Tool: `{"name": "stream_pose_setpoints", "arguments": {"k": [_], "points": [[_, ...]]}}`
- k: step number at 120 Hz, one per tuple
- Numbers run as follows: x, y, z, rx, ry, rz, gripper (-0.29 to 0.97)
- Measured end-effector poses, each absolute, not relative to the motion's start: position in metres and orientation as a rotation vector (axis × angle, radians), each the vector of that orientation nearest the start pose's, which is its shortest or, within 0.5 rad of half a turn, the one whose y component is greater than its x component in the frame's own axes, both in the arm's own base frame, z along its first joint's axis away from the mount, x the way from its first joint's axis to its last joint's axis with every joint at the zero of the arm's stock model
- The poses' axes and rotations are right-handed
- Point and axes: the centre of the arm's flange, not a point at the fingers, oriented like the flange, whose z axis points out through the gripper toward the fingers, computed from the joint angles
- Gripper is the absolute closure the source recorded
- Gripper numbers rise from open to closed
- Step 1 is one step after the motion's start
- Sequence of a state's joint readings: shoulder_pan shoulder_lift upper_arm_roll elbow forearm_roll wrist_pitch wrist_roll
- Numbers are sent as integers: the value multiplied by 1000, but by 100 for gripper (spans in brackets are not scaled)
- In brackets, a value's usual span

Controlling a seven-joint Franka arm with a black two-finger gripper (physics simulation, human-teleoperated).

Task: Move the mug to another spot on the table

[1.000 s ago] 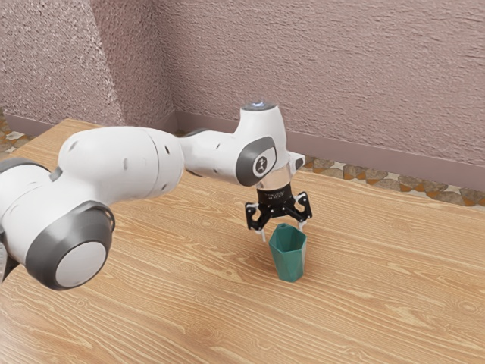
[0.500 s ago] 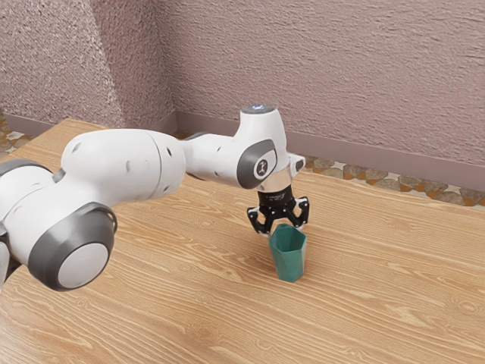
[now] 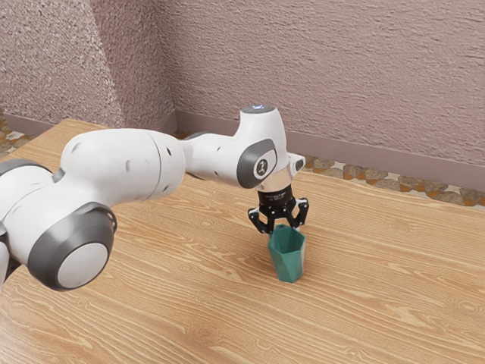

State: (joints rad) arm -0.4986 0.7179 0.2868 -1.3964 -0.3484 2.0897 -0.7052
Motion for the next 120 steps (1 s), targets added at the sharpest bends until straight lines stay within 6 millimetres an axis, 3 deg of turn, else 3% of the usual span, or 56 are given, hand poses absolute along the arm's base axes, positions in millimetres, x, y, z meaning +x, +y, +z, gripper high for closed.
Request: {"name": "stream_pose_setpoints", "arguments": {"k": [86, 120], "points": [[696, -206, 297, -3092, -965, 83, 62], [691, -195, 327, -3101, -998, 67, 71]]}}
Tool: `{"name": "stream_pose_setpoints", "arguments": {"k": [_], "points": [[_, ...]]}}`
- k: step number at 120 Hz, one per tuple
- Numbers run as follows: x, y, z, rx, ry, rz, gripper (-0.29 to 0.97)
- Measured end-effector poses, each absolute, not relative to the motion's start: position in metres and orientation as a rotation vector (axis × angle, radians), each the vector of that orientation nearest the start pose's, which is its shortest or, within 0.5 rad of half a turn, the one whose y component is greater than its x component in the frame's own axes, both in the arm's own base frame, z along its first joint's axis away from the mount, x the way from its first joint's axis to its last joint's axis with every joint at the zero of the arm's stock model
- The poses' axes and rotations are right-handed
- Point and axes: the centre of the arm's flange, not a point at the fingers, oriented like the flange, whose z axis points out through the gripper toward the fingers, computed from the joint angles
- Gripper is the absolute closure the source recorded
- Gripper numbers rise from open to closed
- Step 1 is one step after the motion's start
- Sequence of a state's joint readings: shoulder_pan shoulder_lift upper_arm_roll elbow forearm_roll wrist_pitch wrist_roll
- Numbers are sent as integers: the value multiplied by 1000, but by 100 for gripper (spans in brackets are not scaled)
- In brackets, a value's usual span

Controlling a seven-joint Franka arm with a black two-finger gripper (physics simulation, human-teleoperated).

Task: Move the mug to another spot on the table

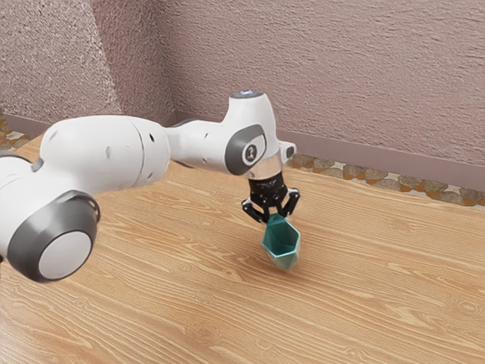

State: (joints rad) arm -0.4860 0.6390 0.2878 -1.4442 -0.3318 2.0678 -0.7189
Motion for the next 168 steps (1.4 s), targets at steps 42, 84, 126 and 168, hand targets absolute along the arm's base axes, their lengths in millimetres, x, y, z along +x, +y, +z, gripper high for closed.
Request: {"name": "stream_pose_setpoints", "arguments": {"k": [42, 84, 126, 168], "points": [[657, -170, 330, -3052, -1020, 127, 73], [600, -118, 346, -2968, -922, 57, 74], [586, -24, 339, -2866, -962, 0, 75], [591, 10, 328, -2900, -1011, -8, 75]]}}
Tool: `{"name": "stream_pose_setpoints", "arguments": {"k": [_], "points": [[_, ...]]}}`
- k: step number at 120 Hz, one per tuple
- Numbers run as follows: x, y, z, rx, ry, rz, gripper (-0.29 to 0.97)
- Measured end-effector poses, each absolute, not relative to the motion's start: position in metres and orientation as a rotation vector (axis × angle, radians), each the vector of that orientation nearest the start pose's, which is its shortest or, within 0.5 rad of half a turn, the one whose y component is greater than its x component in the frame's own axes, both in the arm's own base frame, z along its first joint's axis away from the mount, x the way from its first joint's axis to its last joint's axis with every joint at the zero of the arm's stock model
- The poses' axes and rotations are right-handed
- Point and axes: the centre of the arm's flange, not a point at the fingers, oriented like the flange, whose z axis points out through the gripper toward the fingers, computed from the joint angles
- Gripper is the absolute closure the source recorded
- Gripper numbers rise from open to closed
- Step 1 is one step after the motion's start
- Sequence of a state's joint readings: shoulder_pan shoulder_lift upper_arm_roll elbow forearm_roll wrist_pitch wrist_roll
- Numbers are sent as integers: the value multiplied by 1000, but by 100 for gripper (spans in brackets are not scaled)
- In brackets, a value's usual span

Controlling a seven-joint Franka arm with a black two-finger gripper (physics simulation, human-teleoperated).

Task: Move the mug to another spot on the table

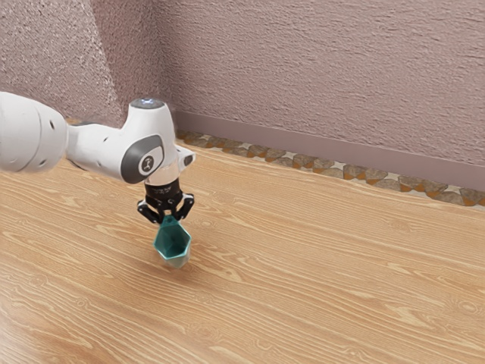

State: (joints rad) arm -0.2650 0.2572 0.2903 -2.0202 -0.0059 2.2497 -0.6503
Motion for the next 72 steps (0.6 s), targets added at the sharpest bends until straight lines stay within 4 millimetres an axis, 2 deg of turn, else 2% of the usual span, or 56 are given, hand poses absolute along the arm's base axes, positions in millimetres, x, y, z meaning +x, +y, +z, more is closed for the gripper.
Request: {"name": "stream_pose_setpoints", "arguments": {"k": [24, 35, 52, 72], "points": [[586, 16, 313, -2945, -1094, 3, 75], [587, 19, 314, -2961, -1118, -18, 75], [590, 36, 316, -2968, -1189, -15, 75], [592, 49, 320, -2983, -1302, 109, 74]]}}
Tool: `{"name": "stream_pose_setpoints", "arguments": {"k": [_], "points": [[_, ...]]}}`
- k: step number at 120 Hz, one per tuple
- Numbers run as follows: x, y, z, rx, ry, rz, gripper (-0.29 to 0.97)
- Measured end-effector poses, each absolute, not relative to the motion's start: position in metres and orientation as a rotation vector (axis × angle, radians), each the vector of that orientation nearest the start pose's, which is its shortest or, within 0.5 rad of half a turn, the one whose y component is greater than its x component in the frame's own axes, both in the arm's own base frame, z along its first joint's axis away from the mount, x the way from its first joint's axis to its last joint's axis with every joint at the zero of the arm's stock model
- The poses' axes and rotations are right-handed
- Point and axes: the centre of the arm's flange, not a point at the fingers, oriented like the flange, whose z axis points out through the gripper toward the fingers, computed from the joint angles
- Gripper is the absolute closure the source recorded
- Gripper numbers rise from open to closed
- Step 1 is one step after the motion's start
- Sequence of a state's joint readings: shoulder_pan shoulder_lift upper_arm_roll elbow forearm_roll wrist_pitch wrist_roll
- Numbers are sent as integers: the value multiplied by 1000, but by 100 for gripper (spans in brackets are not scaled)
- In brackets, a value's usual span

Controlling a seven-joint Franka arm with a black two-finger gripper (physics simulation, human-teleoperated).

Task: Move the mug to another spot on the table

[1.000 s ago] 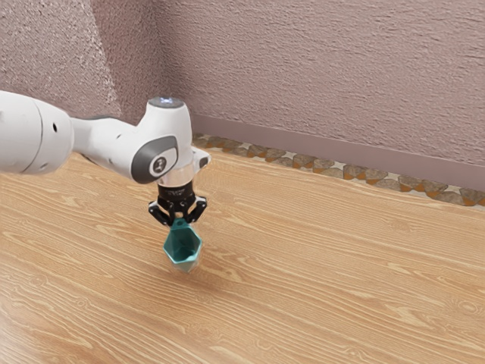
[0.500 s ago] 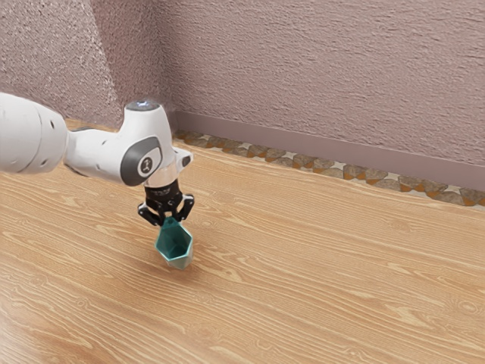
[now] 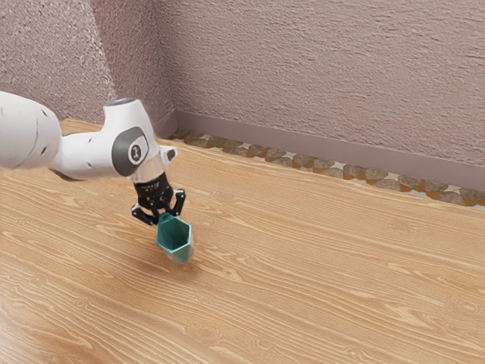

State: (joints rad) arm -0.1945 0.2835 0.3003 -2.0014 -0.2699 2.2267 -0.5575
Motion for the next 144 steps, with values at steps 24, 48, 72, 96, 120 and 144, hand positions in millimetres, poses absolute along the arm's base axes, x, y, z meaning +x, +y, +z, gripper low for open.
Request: {"name": "stream_pose_setpoints", "arguments": {"k": [24, 48, 72, 96, 120, 144], "points": [[594, 75, 318, -2972, -1370, 287, 74], [604, 88, 317, -2983, -1370, 424, 74], [616, 96, 323, -3034, -1349, 514, 74], [620, 102, 318, -3065, -1318, 592, 74], [622, 107, 305, -3076, -1280, 640, 74], [620, 105, 280, -3066, -1243, 695, 74]]}}
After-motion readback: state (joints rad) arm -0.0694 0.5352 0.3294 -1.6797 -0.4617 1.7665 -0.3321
